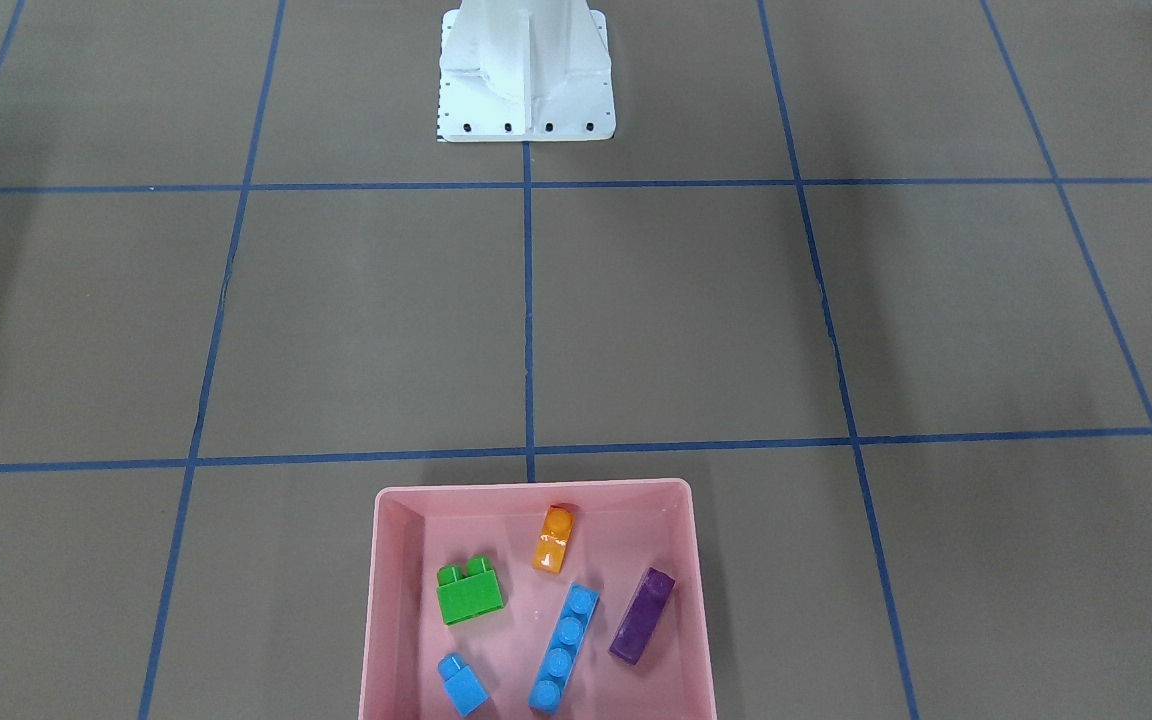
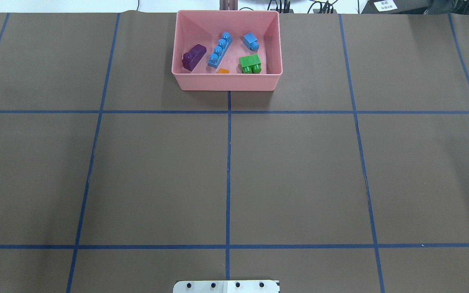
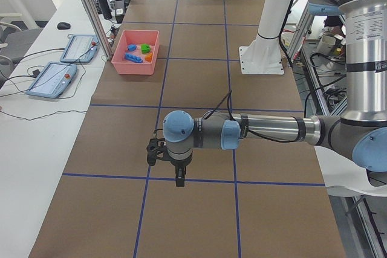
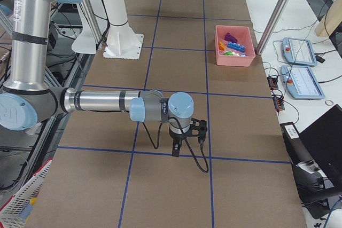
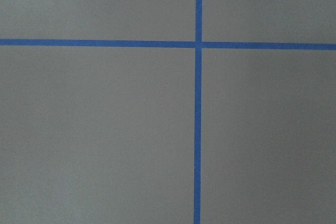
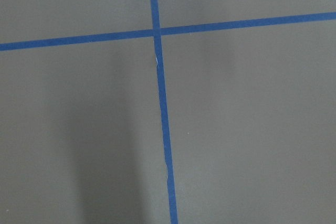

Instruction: Put all blocks into box

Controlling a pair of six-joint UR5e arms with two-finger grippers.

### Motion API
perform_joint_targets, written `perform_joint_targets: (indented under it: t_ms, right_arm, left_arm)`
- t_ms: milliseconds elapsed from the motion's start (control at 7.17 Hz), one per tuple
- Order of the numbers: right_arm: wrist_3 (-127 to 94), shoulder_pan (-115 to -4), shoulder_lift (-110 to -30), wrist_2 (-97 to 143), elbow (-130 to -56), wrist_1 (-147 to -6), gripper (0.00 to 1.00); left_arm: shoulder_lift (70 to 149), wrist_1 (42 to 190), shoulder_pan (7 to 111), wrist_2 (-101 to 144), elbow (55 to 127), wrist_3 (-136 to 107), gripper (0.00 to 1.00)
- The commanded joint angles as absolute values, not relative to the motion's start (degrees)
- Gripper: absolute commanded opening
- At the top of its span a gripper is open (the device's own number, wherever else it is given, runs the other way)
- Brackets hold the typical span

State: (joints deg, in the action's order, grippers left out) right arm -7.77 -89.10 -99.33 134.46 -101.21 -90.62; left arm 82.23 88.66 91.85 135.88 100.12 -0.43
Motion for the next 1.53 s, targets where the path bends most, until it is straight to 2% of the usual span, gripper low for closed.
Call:
perform_joint_targets:
  t_ms: [0,1394]
  right_arm:
    - [-7.73,-89.12,-98.97,136.66,-101.77,-90.79,1.00]
    - [-7.82,-88.07,-98.96,135.70,-101.69,-90.62,1.00]
  left_arm:
    - [83.66,88.33,91.58,135.70,99.93,-0.88,1.00]
    - [84.20,88.24,90.70,136.06,100.20,-0.70,1.00]
